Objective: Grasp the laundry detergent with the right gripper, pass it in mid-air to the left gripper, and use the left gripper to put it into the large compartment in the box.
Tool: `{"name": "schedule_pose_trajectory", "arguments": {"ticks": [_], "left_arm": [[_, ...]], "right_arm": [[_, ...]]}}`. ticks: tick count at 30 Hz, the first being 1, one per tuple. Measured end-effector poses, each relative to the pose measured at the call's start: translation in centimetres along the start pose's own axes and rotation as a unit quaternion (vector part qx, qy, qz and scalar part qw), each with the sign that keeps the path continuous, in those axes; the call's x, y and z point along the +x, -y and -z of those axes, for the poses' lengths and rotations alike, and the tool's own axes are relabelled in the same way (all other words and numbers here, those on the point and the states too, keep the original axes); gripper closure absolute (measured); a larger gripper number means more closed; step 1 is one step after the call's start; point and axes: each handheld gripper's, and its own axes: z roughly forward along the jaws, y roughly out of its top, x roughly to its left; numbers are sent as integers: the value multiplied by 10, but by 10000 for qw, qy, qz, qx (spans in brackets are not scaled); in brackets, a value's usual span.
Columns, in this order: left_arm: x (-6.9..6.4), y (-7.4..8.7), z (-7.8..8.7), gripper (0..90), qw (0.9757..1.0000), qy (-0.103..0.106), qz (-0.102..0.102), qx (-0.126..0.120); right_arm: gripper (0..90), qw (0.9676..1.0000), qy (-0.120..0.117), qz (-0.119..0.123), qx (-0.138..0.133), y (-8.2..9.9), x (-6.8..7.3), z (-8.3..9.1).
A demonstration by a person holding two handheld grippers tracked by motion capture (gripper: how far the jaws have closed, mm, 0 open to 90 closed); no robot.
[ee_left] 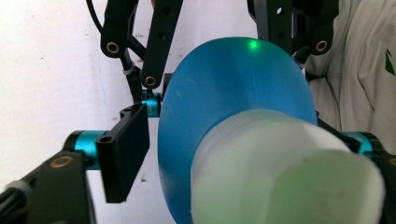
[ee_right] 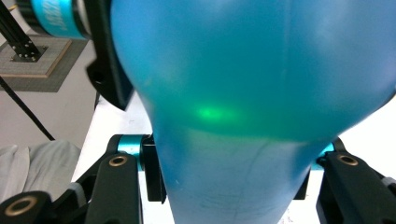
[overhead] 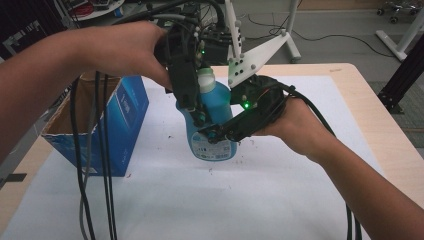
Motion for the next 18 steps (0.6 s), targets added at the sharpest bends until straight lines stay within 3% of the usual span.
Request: {"name": "schedule_pose_trajectory", "arguments": {"ticks": [18], "left_arm": [[-2,-1,1,372,9998,89,-158,-73]], "right_arm": [[461,10000,-26,-25,-17,1,0,0]]}}
